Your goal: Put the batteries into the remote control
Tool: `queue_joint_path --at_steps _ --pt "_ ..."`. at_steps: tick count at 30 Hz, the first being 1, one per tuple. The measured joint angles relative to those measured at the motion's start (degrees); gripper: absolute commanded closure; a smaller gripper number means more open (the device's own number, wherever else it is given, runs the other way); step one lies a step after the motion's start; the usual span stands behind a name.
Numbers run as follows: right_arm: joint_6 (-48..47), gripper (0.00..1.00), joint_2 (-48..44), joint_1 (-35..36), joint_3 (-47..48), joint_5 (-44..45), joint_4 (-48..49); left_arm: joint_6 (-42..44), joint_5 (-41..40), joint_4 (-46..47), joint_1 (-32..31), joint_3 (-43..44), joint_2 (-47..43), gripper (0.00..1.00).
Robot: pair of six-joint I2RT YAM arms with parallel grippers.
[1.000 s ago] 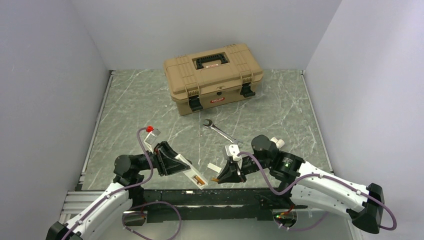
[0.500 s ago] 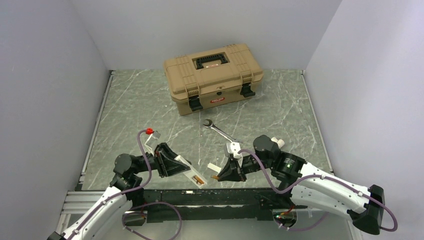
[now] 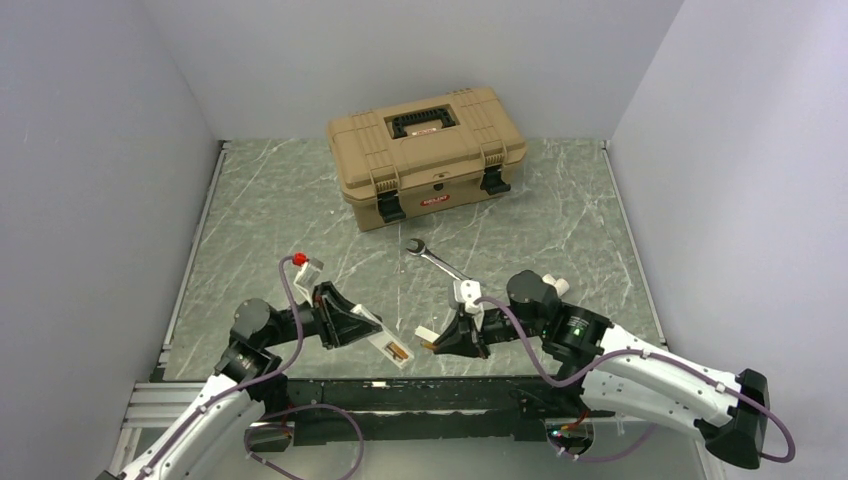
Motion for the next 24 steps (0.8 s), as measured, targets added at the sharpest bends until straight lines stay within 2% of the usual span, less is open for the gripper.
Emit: queue_joint_path --at_steps 4,7,10,18,24 --pt "4.44 1.0 2.84 0.09 0.17 9.86 -0.09 2.34 -3.32 -8.5 0.0 2.67 -1.05 1.0" --pt "11.69 1.0 9.22 0.2 1.84 21.07 -1.81 3.98 -6.4 -14.71 0.0 5.38 -2.27 1.0" --pt "17.38 1.0 17.0 0.09 3.8 28.11 -3.45 5.22 -9.33 -19.98 0.0 7.63 -3.37 1.0" --pt "21.07 1.0 31.12 -0.24 6.75 39.15 -4.96 7.45 -12.68 -30.05 0.0 10.25 -3.06 1.0" --pt "19.65 0.86 41.99 -2.4 12.17 41.31 -5.27 7.67 -13.84 -32.76 0.02 10.27 -3.41 1.0"
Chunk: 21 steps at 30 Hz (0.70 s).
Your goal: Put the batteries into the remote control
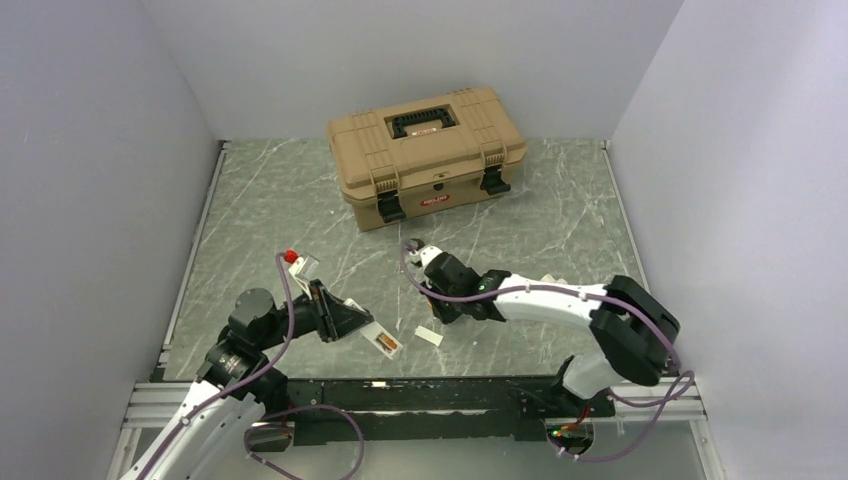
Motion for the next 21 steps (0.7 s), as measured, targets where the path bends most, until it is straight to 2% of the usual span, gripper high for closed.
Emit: queue_joint_path --at_steps 6,14,21 --pt "-1.38 0.77 7.41 -0.26 3.02 -0.11 -1.22 0.76 -0.83 -2.23 0.0 0.0 -1.42 1.0" --pt "-1.84 0.56 9.07 -0.26 4.83 -0.26 -1.42 1.07 -1.44 -2.64 0.0 0.0 -1.79 1.0" --pt "0.28 0.54 7.96 -0.26 4.85 0.66 -2.47 1.25 -1.44 -3.69 0.0 0.0 -1.81 1.0"
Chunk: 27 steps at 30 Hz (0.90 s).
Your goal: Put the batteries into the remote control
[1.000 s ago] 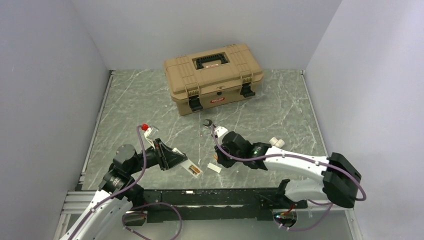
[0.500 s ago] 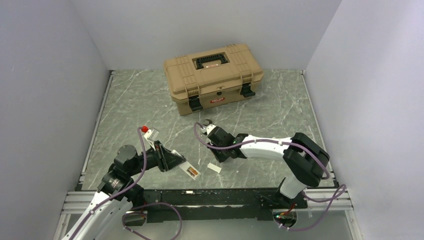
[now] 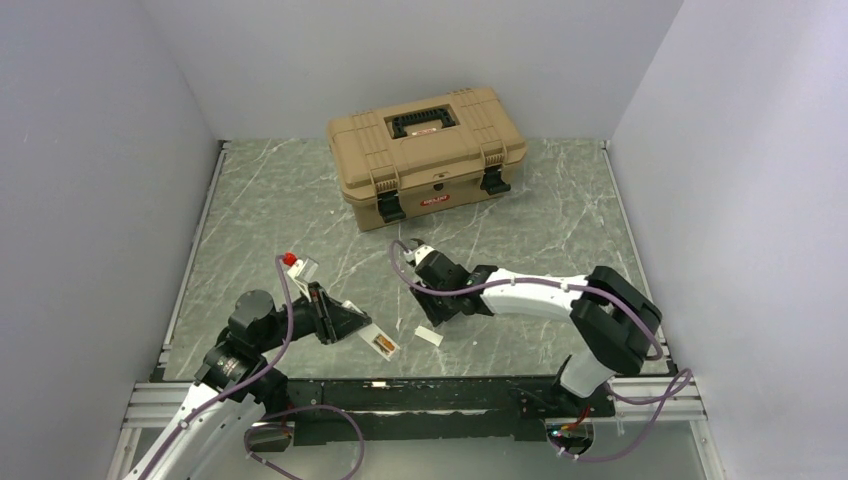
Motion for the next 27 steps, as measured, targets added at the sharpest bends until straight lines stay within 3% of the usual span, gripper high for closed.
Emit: queue_joint_path --at_steps 1,3,8,14,27 --pt "0.87 0.54 -0.92 0.0 -0.02 0.57 -0.44 0.0 0.0 -0.09 0.0 0.0 -0.02 1.0" --pt "2.1 0.64 -2.47 0.0 -0.02 1.16 -0.74 0.02 -0.02 -0.35 0.0 0.02 -0.04 1.0" --pt "6.32 1.0 -9.7 0.0 -1.01 0.57 -0.52 0.79 -0.22 -1.75 0.0 0.35 -0.09 1.0" --pt "11.58 1.0 -11.78 0.0 -4.09 -3.26 1.75 1.07 -0.61 -2.08 0.04 1.07 -0.09 1.0" --pt "15.85 1.0 -6.73 0.0 -7.43 -5.01 4.09 1.05 -0.61 -2.1 0.04 1.07 0.0 1.0"
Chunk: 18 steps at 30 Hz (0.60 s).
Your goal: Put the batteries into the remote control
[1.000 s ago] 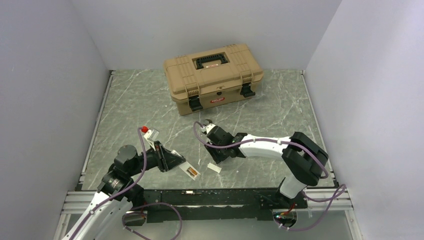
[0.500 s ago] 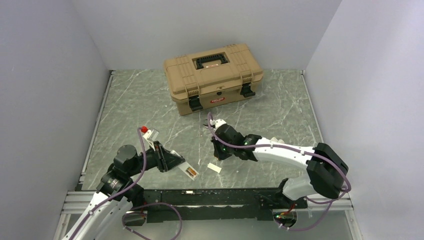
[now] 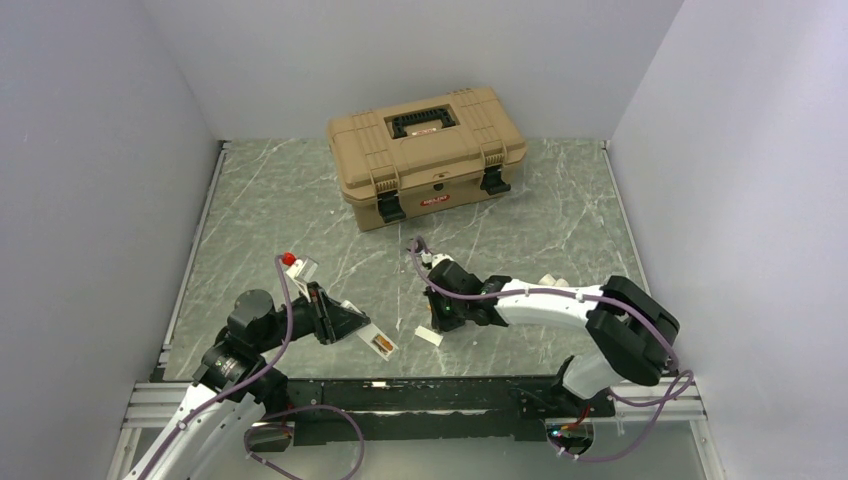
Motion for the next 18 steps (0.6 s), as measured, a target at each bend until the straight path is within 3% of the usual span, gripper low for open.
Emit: queue_joint_path --at_steps 18 --pt "1.07 1.0 3.04 -0.02 1.2 4.59 0.2 0.07 0.0 -0.04 0.0 0.0 -0.02 1.0"
